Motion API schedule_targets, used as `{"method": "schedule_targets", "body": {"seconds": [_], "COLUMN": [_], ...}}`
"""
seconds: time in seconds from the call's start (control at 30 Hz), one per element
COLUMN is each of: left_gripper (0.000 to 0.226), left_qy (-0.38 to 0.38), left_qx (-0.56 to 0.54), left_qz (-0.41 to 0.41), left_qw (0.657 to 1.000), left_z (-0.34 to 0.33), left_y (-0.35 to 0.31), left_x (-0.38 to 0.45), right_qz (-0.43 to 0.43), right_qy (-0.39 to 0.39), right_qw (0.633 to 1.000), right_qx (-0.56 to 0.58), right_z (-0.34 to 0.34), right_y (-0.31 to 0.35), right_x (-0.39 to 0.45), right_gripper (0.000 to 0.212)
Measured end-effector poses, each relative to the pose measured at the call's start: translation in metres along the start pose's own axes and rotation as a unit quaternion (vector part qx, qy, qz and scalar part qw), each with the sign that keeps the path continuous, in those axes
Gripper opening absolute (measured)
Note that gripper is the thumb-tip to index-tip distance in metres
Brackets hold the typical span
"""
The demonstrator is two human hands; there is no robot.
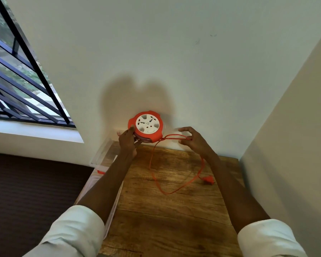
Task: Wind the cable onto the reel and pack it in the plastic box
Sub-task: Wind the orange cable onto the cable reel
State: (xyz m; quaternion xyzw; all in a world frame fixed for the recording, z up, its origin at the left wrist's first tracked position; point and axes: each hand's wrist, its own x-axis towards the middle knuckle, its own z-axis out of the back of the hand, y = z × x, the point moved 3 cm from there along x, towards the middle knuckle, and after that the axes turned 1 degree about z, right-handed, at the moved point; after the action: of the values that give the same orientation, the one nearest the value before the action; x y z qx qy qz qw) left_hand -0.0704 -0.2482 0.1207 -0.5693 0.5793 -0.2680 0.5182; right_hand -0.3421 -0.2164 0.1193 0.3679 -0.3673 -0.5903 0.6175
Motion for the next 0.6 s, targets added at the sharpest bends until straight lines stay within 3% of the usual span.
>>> {"method": "schedule_targets", "body": {"seconds": [0.07,0.13,0.23,0.37,0.43,0.53,0.6], "left_gripper": [0.045,0.045,0.045,0.044,0.044,0.043,0.042], "left_qy": [-0.005,-0.014,-0.022,-0.028,-0.018,0.009,0.022], "left_qx": [-0.001,-0.008,-0.008,0.0,-0.003,0.006,0.022], "left_qz": [0.0,-0.001,-0.004,-0.01,-0.01,-0.018,-0.025], "left_qw": [1.0,1.0,1.0,1.0,1.0,1.0,0.999], "left_z": [0.002,0.004,0.007,0.01,0.01,0.008,0.006], "left_y": [0.001,0.001,-0.002,-0.006,-0.006,-0.007,-0.008], "left_x": [0.0,0.001,0.002,0.002,0.0,-0.002,-0.003], "right_qz": [0.099,0.193,0.287,0.29,0.248,0.11,0.036], "right_qy": [-0.042,-0.089,-0.139,-0.175,-0.173,-0.109,-0.071], "right_qw": [0.977,0.927,0.869,0.845,0.873,0.949,0.978], "right_qx": [-0.184,-0.308,-0.379,-0.413,-0.382,-0.275,-0.193], "right_z": [-0.004,-0.006,-0.008,-0.009,-0.008,-0.009,-0.006], "right_y": [0.007,0.014,0.019,0.019,0.02,0.016,0.015], "right_x": [-0.003,-0.008,-0.013,-0.01,-0.005,0.006,0.012], "right_gripper": [0.046,0.041,0.023,0.016,0.019,0.029,0.032]}}
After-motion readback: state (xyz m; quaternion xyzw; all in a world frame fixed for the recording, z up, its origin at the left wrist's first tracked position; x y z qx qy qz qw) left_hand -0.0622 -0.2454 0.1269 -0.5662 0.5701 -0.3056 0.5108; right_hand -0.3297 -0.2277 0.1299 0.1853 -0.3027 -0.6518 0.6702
